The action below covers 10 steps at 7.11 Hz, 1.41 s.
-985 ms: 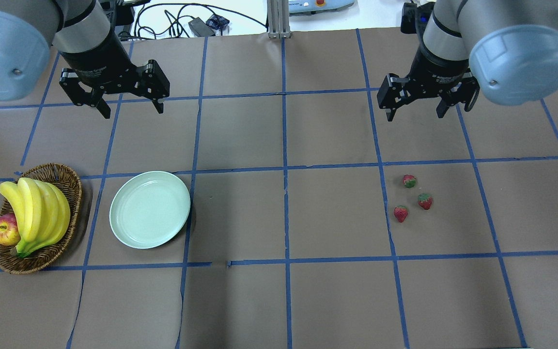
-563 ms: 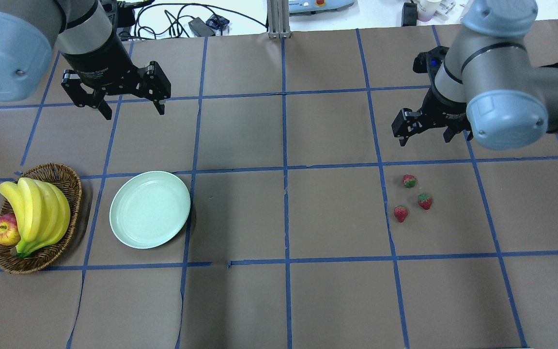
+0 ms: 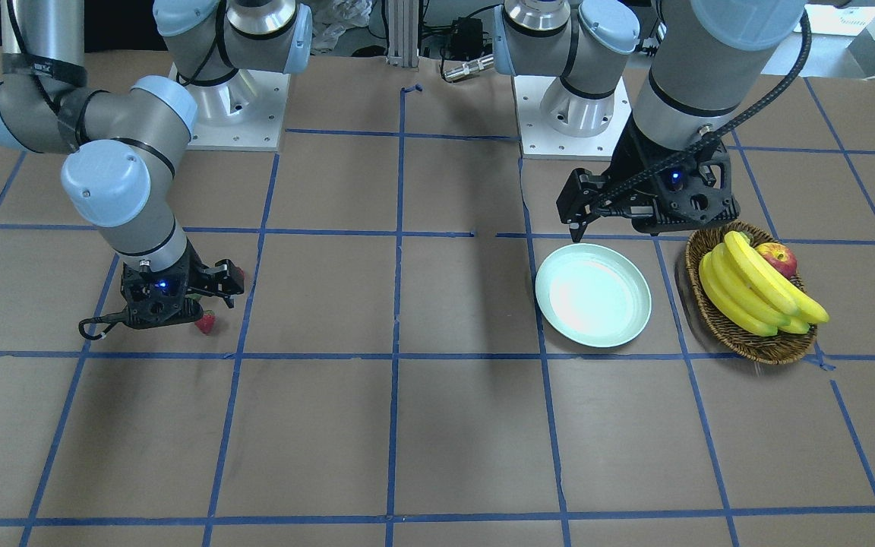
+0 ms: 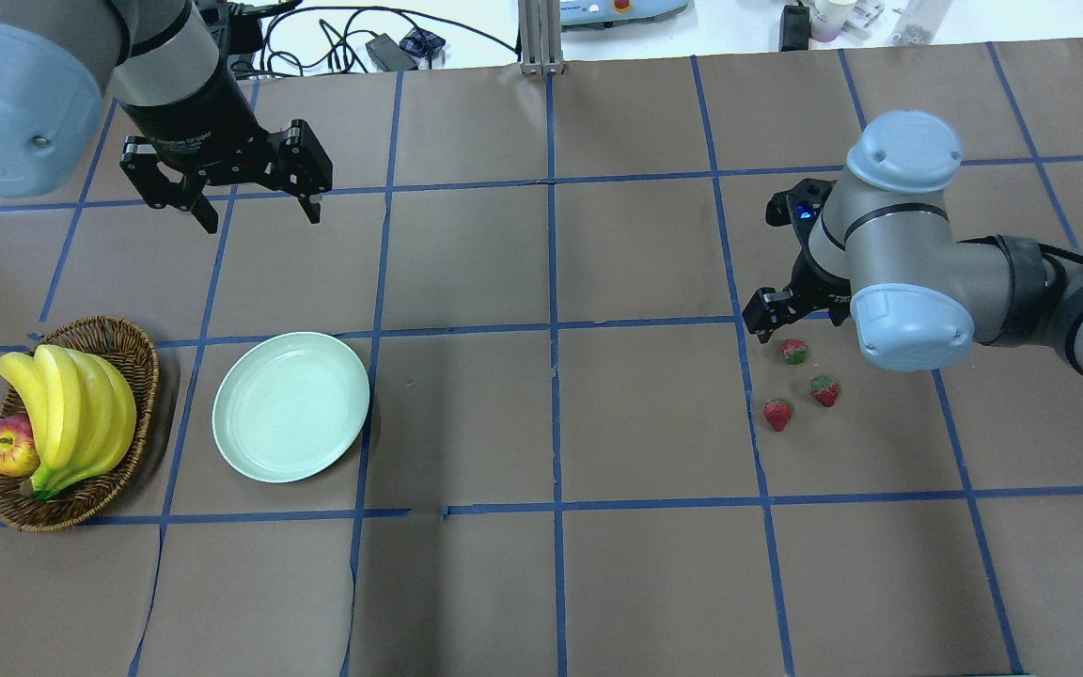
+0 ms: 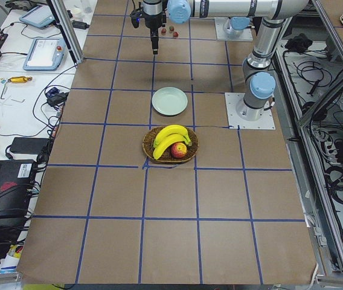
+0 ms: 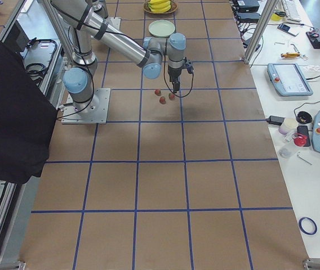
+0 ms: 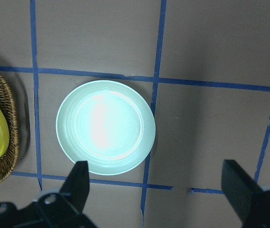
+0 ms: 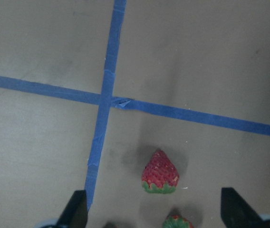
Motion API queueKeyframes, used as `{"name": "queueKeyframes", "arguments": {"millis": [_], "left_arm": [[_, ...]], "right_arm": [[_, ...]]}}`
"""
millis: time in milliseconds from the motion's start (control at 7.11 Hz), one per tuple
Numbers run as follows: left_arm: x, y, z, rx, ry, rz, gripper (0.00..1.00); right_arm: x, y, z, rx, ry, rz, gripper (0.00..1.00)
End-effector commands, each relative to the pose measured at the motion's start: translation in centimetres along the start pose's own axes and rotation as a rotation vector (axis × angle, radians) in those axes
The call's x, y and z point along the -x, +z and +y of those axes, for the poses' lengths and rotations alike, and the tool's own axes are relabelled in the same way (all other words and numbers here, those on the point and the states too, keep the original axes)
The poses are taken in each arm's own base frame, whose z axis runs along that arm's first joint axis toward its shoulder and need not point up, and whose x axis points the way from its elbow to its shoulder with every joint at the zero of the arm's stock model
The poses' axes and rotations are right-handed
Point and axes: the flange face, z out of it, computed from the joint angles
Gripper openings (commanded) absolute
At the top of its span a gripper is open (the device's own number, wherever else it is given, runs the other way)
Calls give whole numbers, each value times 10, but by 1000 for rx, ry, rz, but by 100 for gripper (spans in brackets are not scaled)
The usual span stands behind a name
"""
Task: Collect all strawberries into plate
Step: 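Lower the right gripper onto the farthest strawberry and close on it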
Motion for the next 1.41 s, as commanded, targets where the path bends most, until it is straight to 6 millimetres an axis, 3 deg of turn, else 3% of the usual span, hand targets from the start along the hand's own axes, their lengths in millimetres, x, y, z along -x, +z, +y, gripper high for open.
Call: {"name": "queueKeyframes", "arguments": {"millis": [0, 141, 422, 563, 704, 985, 1126, 1266], "left_arm": [[0, 0, 0, 0, 0, 0, 100], [0, -1, 0, -2, 0, 0, 100], [0, -1, 0, -2, 0, 0, 100], [0, 0, 0, 0, 0, 0, 100], [0, -1, 0, -2, 0, 0, 100], [0, -1, 0, -2, 0, 0, 100], [0, -1, 0, -2, 0, 0, 100], [0, -1, 0, -2, 0, 0, 100]], "right_arm": [[-6, 22, -7, 36, 14, -8, 100], [-14, 38, -5, 65, 30, -18, 100], [-15, 40, -4, 68, 35, -21, 99], [-15, 43, -3, 75, 33, -23, 89], [-15, 45, -3, 78, 31, -24, 86], [-14, 47, -1, 85, 31, -26, 21], [-14, 47, -1, 87, 33, -27, 7], [-14, 47, -1, 87, 31, -25, 0]]}}
